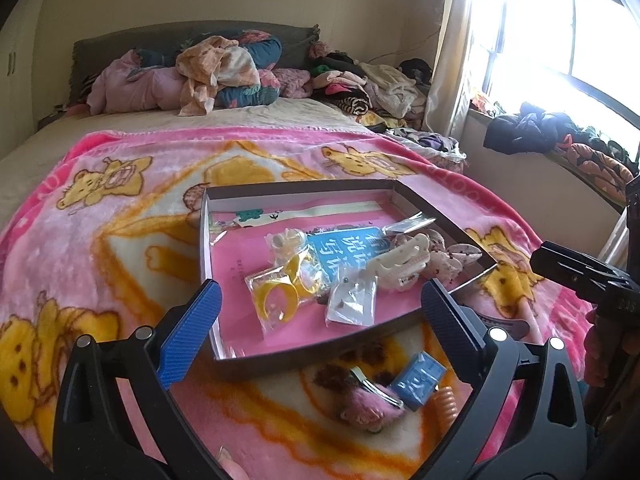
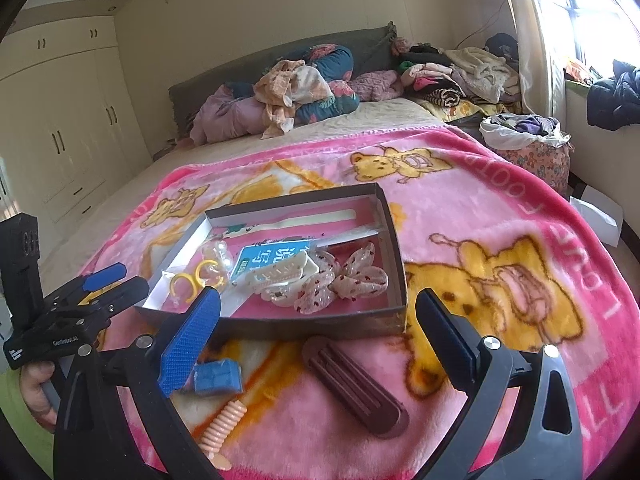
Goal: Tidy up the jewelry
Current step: 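Withdraw both tools from the box toward the remaining jewelry, then grasp the pink fluffy clip with the left tool while the right tool grasps the orange spiral tie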
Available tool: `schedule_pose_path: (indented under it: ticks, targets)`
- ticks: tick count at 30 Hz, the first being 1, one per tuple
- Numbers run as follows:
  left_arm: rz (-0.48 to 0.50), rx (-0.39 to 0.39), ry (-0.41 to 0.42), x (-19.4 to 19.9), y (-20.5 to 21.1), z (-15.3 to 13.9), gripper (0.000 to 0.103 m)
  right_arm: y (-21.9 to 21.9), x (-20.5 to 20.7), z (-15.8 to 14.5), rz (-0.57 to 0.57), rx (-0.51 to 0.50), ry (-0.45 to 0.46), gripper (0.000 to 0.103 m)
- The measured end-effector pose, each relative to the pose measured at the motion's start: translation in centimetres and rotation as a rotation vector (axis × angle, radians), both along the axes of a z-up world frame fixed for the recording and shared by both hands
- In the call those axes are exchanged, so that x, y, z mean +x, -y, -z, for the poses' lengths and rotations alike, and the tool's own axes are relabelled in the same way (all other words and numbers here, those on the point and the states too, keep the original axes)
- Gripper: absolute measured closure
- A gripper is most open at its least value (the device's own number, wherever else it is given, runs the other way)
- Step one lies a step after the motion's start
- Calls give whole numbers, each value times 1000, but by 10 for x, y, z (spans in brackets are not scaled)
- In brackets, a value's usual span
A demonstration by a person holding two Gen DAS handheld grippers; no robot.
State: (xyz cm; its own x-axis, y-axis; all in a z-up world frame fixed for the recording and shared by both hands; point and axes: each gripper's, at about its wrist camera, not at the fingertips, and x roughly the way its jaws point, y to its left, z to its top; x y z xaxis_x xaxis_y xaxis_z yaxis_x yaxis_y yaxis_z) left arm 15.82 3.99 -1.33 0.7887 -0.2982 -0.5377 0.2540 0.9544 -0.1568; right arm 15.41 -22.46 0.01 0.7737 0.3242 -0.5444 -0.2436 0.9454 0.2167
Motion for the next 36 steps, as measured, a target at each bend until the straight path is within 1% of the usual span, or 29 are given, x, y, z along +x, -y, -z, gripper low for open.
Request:
schedule_pose_path:
  ticks: [8, 15, 27, 36]
  targets:
    - [12, 1, 14, -14, 3, 0, 12, 2, -21, 5, -11, 2, -6, 7]
    - [29, 32, 19, -27, 9, 5, 12, -1, -39, 13, -26, 5, -24, 7]
    - [41, 59, -38, -41, 11, 26, 12, -13, -57, 32, -63, -16, -71, 7]
    - [50, 78, -65, -45, 12, 35, 12, -23, -66, 43, -94, -32, -99, 7]
